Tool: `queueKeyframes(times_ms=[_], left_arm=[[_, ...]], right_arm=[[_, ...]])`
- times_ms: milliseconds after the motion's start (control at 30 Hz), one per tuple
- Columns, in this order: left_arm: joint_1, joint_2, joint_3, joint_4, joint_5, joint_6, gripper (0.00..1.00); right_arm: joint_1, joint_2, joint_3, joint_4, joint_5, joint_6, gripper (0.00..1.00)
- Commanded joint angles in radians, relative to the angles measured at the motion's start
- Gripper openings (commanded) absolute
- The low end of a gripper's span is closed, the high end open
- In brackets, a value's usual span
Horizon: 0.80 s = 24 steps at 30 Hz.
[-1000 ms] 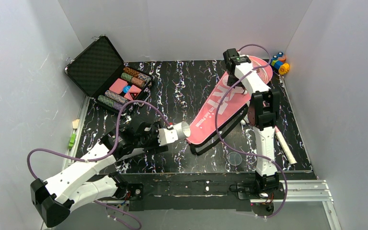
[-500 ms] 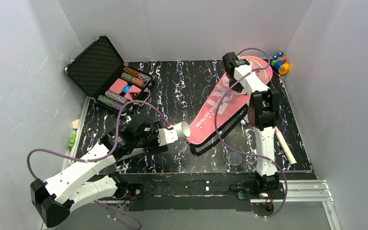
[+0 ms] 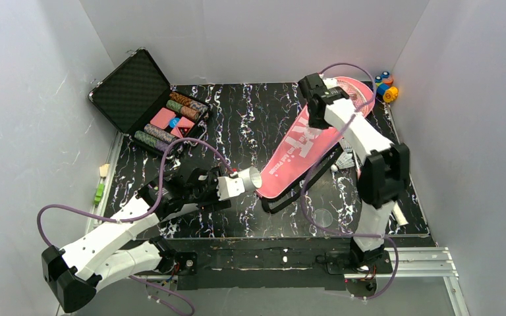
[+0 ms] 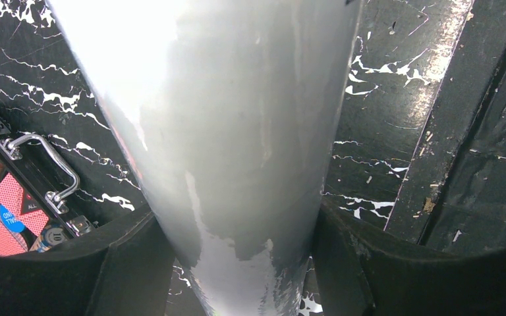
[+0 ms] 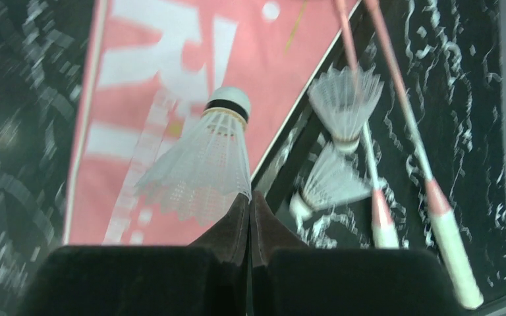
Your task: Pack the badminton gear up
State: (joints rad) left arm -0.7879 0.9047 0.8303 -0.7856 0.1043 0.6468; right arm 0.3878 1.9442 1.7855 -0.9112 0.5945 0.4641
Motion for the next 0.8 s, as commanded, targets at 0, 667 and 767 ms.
queueKeyframes(times_ms=[0, 667, 767], left_arm=[[-0.004, -0.02, 0.006, 0.02, 0.004, -0.008, 0.48], [-0.005, -0.004, 0.009, 0.062, 0.009, 0.008, 0.47], [-0.005, -0.002, 0.014, 0.063, 0.008, 0.008, 0.47]], right_arm=[[0.052, -0.298, -0.187, 0.04, -0.152, 0.066, 0.01], [0.072, -1.019, -0.869, 0.74, -1.427, 0.458, 0.01], [0.094, -0.991, -0.867, 0.75, -1.452, 0.462, 0.01]])
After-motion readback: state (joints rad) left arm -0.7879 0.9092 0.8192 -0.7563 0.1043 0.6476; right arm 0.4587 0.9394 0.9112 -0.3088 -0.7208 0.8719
